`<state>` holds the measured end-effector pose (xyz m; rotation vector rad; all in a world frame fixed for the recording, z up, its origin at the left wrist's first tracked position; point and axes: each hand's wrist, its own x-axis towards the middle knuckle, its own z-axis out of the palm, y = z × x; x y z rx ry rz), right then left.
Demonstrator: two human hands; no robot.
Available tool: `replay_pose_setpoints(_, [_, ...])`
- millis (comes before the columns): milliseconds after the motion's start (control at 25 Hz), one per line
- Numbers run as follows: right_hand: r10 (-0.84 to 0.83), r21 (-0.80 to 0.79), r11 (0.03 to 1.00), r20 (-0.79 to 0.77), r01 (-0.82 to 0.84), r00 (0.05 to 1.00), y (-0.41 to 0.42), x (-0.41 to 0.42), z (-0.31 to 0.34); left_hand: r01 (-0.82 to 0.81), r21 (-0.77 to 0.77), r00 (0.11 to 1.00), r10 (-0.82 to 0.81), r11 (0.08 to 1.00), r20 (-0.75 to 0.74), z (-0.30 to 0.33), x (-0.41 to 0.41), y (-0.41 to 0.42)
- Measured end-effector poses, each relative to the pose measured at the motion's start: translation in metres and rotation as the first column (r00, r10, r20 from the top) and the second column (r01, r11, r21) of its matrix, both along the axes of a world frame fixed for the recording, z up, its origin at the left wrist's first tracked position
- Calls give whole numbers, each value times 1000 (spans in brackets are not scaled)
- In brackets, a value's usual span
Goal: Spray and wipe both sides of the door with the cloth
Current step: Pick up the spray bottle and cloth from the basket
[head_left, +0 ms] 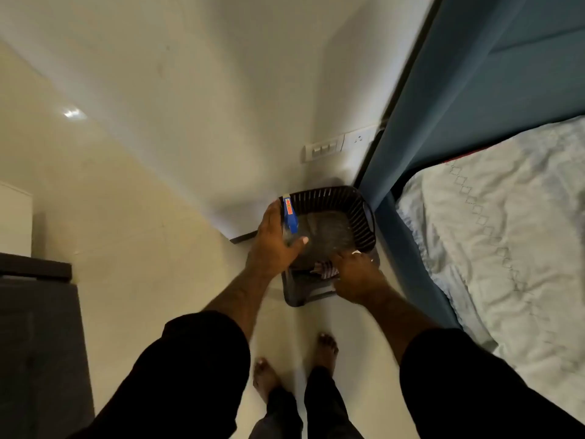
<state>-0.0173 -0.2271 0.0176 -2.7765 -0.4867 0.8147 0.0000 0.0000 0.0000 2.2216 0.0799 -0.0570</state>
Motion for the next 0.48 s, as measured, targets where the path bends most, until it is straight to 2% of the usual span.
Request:
replay_pose_setpoints(80, [16, -71, 997, -45, -20, 999, 0, 13, -9, -55, -87, 997, 51, 995, -51, -8, 17, -8])
replay_pose_setpoints(200, [-46, -153, 988, -101, 30, 994, 1, 32, -10, -94, -53, 986, 86, 994, -142, -13, 35, -16])
replay_pose_setpoints(320, [-5, -176, 984, -100, -13, 995, 2, 43, -14, -95, -28, 983, 89, 995, -162, -16, 34, -20])
replay_pose_setpoints(480, [-38, -141, 990, -113, 21, 993, -2, 49, -25, -92, -23, 984, 88, 995, -153, -17, 40, -19])
